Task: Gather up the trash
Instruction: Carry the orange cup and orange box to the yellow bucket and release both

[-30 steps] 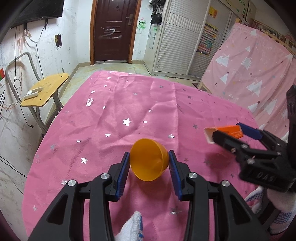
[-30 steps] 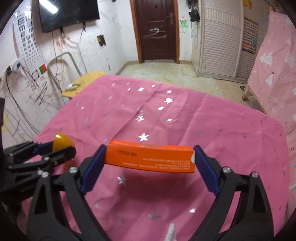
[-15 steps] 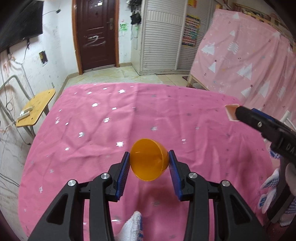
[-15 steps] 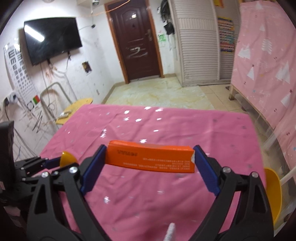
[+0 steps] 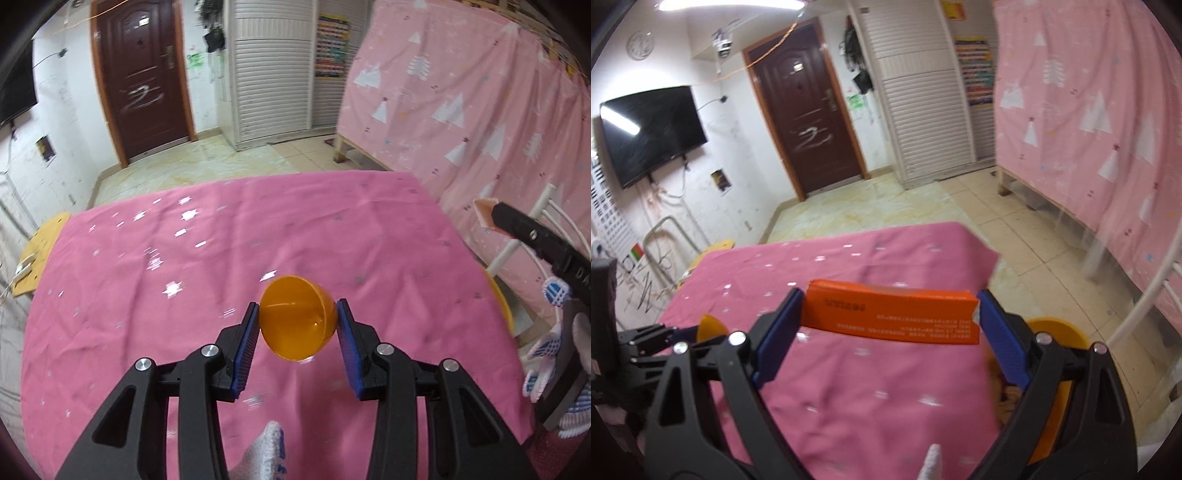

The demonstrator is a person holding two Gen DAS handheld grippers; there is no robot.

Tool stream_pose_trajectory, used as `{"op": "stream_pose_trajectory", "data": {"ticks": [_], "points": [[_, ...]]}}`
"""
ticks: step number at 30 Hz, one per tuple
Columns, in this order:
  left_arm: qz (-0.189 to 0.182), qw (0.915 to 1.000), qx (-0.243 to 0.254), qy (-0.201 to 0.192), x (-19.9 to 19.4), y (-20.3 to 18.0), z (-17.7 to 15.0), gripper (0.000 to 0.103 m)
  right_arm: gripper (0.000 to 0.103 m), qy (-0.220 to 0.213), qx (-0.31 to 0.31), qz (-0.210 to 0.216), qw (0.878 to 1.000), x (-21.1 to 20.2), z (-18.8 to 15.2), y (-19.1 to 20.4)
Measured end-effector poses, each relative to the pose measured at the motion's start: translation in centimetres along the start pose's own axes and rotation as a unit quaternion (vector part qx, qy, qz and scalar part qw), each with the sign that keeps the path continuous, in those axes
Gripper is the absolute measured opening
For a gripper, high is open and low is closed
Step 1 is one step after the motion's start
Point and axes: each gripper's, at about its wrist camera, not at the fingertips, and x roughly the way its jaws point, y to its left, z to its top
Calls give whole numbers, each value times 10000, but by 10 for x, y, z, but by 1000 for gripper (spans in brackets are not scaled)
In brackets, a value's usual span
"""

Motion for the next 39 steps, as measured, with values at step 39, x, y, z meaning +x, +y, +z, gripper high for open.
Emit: {"op": "stream_pose_trajectory", "data": {"ticks": [39], "points": [[-2062, 9751, 662, 479, 64, -210, 55, 39, 95, 117, 1589, -542, 9857, -10, -49, -183]]}}
